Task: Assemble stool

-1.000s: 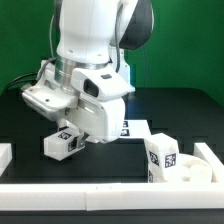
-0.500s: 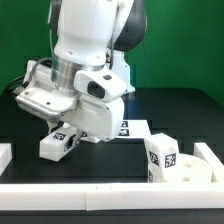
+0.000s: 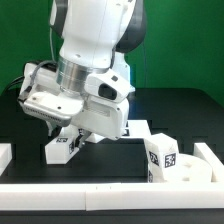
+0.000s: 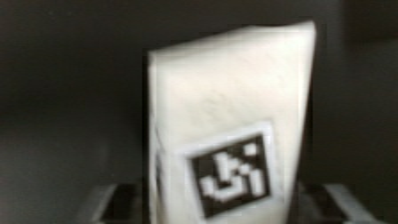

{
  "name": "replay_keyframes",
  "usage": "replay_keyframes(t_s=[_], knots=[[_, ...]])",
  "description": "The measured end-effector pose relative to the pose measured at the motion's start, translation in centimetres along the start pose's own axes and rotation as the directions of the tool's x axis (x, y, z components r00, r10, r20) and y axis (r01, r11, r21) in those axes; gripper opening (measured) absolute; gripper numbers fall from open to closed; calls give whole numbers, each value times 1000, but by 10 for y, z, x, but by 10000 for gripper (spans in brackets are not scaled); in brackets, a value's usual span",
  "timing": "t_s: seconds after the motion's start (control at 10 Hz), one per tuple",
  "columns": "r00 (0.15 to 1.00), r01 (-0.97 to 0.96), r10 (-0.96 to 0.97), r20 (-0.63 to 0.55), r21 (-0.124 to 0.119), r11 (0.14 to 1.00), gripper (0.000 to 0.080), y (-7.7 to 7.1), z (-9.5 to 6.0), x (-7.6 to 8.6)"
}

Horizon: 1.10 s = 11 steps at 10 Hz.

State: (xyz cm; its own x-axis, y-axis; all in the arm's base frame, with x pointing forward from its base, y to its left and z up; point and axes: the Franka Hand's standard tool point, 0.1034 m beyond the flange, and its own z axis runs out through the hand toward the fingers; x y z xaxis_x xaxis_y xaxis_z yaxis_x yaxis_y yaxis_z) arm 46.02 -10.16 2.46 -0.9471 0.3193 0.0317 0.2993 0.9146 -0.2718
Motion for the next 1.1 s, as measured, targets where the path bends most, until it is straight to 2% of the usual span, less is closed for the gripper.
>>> replay_keyframes(t_s=[0.1,0.2,0.3,0.5,0.7,1.1], knots=[[1000,-29,29,2,-1,1000,550,-1,-1,-1],[997,-70,70,16,-8,998,550,-3,-9,-6],[978,-205,205,29,-19,979,632,-3,-18,-9],[879,-475,476,33,-33,879,644,-3,-25,-16],[708,-705,705,34,-13,709,649,-3,-31,-27],[479,-877,878,28,-21,479,649,0,-30,-28]])
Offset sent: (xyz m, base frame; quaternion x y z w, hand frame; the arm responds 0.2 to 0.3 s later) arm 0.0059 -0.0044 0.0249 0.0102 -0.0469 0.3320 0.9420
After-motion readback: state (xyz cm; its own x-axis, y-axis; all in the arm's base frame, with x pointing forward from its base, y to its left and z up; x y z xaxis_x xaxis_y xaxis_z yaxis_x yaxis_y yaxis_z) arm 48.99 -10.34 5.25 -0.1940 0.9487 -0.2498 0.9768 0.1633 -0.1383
